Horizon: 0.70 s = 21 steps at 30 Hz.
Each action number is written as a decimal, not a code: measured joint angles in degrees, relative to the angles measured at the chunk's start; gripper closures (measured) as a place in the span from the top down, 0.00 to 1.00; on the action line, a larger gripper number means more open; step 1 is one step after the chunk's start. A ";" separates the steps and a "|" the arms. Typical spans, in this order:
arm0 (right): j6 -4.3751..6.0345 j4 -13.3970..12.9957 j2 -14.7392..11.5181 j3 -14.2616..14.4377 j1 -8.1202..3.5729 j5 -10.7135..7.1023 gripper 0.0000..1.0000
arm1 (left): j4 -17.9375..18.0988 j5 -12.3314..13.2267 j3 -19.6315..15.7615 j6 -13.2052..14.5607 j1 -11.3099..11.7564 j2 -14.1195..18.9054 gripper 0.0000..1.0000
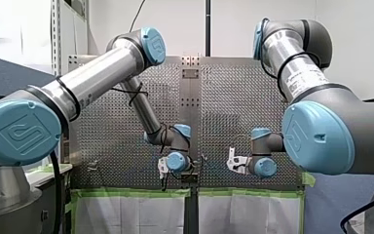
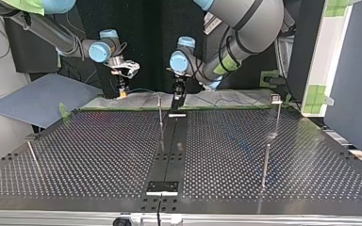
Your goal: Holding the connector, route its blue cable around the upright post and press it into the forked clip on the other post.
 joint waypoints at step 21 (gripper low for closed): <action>-0.37 0.26 0.00 -0.31 -0.29 -0.18 0.00 | -0.19 -0.06 -0.15 1.30 -0.39 0.03 0.04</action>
